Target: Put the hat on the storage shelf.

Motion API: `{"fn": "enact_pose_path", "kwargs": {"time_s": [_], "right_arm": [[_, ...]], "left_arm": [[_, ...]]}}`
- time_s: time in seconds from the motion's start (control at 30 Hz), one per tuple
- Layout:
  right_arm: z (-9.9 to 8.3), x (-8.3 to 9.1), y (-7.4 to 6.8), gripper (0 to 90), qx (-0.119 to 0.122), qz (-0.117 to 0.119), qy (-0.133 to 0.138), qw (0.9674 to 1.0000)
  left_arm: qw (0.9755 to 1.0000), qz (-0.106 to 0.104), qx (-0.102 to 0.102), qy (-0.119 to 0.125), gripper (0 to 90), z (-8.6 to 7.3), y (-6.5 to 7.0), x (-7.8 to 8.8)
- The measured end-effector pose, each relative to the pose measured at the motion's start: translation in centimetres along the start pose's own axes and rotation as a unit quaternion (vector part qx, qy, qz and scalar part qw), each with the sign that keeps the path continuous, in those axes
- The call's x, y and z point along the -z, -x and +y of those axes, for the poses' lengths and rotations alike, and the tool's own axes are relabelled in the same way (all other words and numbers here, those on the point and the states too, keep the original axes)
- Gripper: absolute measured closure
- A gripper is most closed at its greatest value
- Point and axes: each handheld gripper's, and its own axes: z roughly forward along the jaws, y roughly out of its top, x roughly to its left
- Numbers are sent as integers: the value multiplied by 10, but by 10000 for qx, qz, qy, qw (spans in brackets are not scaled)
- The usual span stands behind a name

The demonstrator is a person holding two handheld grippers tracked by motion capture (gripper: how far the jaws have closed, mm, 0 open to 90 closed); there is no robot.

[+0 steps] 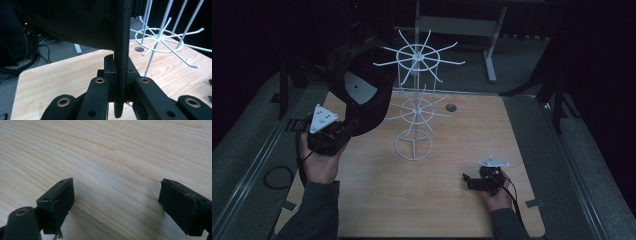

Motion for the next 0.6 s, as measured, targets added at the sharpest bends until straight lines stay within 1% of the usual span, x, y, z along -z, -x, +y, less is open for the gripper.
{"fn": "enact_pose_path", "kwargs": {"time_s": [0.03,0.1,0.23,0.3,0.37,0.53,0.57,0.6], "right_arm": [[0,0,0,130,1,-2,2,10000],[0,0,0,130,1,0,1,10000],[0,0,0,130,0,-2,2,10000],[0,0,0,130,-1,1,2,10000],[0,0,0,130,8,3,-2,10000],[0,0,0,130,10,5,-3,10000],[0,0,0,130,11,5,-3,10000],[0,0,0,130,10,5,-4,10000]], "left_arm": [[10000,-24,-81,0,862,0,1,0],[9998,-32,-180,-7,863,0,3,-1],[9991,-34,-400,-117,863,-2,6,-6],[9987,-97,-464,-165,863,-4,7,-8],[9986,-160,-480,-179,862,-6,7,-9],[9984,-317,-429,-190,849,-11,3,-7],[9985,-334,-404,-166,831,-12,2,-7],[9986,-375,-350,-157,784,-13,0,-6]]}}
